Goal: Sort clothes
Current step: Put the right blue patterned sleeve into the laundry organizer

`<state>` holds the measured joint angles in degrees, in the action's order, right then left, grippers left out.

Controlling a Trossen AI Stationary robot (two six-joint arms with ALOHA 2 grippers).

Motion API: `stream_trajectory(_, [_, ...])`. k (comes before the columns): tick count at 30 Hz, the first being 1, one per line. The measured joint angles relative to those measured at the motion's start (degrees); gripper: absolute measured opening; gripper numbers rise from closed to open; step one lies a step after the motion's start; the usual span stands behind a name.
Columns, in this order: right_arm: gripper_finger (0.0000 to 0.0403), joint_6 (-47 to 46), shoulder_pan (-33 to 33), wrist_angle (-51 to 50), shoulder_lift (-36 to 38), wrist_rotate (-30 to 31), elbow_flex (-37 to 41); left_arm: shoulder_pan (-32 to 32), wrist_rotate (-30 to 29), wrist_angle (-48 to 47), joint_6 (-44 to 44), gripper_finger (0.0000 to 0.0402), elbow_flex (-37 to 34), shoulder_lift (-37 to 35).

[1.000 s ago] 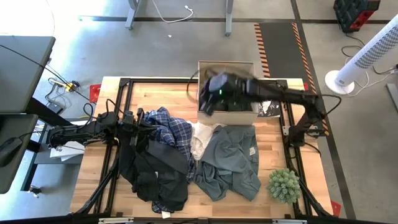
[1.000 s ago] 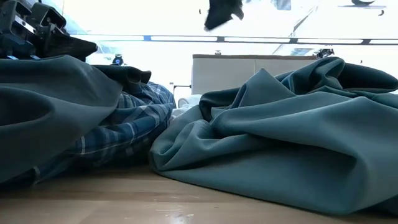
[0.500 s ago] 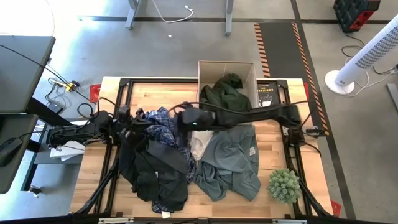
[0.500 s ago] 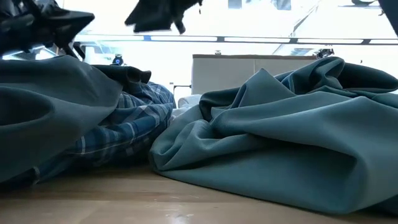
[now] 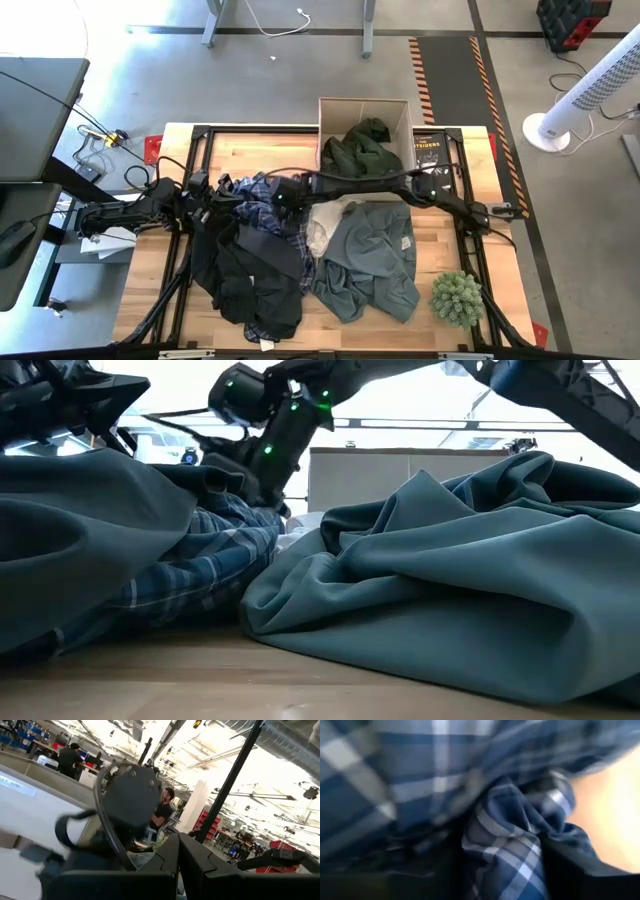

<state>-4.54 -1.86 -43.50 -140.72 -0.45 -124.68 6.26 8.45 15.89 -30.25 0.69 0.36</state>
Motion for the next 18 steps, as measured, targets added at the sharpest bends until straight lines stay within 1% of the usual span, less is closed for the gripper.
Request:
stream_trajectory(3, [0.0062, 0.06, 0.21, -0.49, -0.02, 0.11, -1.67, 0.0, 0.0, 0.13, -0.02, 0.0003, 0.0, 0.0])
stream_trajectory(4, [0.0032, 0.25, 0.21, -0.83, 0.29, 0.15, -2.74, 0.0, 0.02, 0.31, -0.25, 0.0003, 0.0, 0.0])
stream_trajectory(5, [0.0019, 0.55, 0.24, -1.13, 0.76, 0.32, -3.95, 0.0, 0.0, 0.53, -0.86, 0.0003, 0.0, 0.0])
stream_trajectory(7, [0.002, 0.65, 0.63, -1.72, 2.01, 2.59, -6.89, 0.02, 0.15, 1.03, -2.68, 0.0003, 0.06, 0.0])
stream_trajectory(9, [0.0015, 2.49, 1.45, -2.48, 3.8, 6.6, -10.3, 0.04, 2.31, 1.24, -4.73, 0.0003, 0.09, -0.02])
stream_trajectory(11, [0.0007, 5.77, 2.31, 1.74, 8.69, 11.07, -8.5, 0.0, 6.04, 0.92, -5.98, 0.0003, 0.09, 0.0])
stream_trajectory(13, [0.0007, 7.96, 3.21, 3.74, 13.49, 16.45, -7.69, 0.0, 9.81, 0.71, -6.62, 0.0003, 0.37, 0.0])
stream_trajectory(15, [0.0006, 10.24, 3.83, 5.59, 17.92, 23.34, -7.69, 0.0, 13.02, 1.16, -6.63, 0.0003, 0.57, -0.06])
stream_trajectory(18, [0.0005, 18.66, 5.04, 13.01, 23.97, 32.62, -7.69, 0.0, 14.43, 0.85, -6.63, 0.0003, 0.57, 0.0])
